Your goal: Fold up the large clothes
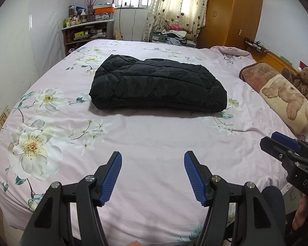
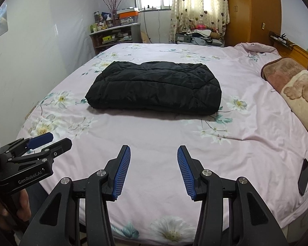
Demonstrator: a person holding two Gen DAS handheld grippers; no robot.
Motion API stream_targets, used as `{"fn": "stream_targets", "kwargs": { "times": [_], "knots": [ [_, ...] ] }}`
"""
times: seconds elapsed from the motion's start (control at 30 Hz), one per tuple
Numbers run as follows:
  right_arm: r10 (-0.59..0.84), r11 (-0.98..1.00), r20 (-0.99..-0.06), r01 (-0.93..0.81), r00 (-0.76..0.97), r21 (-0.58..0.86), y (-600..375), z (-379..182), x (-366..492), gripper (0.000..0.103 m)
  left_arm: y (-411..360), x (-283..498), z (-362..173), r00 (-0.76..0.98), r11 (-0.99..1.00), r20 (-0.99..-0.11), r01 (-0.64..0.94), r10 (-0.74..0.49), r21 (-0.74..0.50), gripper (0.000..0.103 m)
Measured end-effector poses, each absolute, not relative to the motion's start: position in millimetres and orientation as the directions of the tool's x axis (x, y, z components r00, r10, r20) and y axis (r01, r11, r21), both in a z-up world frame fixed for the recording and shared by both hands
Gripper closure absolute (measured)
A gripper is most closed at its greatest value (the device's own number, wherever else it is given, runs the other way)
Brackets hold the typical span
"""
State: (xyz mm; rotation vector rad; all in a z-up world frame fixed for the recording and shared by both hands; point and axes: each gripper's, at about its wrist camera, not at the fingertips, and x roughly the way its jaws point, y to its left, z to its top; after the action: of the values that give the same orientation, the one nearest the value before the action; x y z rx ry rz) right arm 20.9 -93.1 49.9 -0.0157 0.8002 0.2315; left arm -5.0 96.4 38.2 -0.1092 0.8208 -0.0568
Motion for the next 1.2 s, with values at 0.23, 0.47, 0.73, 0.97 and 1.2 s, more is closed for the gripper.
{"fn": "stream_targets", "kwargs": {
  "times": [0.23, 0.47, 0.73, 0.97, 1.2],
  "knots": [
    [0.203, 0.973, -0.719, -0.217, 0.664, 0.073, -93.3, 48.3, 22.2, 0.055, 97.4, -5.3, 38.2, 0.68, 0.993, -0.728, 0.002, -0.09, -0.121, 0.038],
    [0.204, 0.973, -0.724, -0.221, 0.659, 0.072, -92.2, 47.0, 22.1, 0.055, 97.7, -6.5, 39.1, 0.685, 0.992, -0.722, 0.004, -0.096, -0.128, 0.038],
    [0.202, 0.973, -0.724, -0.219, 0.659, 0.071, -90.9, 46.9, 22.0, 0.055, 96.6, -6.7, 39.6, 0.683, 0.992, -0.724, -0.002, -0.091, -0.127, 0.038],
    [0.201, 0.973, -0.724, -0.219, 0.66, 0.071, -90.3, 47.0, 21.7, 0.055, 94.5, -7.5, 39.4, 0.682, 0.992, -0.726, -0.011, -0.083, -0.123, 0.038],
    [0.203, 0.973, -0.726, -0.218, 0.658, 0.074, -90.5, 46.3, 22.2, 0.055, 93.7, -8.6, 39.5, 0.685, 0.992, -0.724, -0.01, -0.084, -0.124, 0.038]
  ]
}}
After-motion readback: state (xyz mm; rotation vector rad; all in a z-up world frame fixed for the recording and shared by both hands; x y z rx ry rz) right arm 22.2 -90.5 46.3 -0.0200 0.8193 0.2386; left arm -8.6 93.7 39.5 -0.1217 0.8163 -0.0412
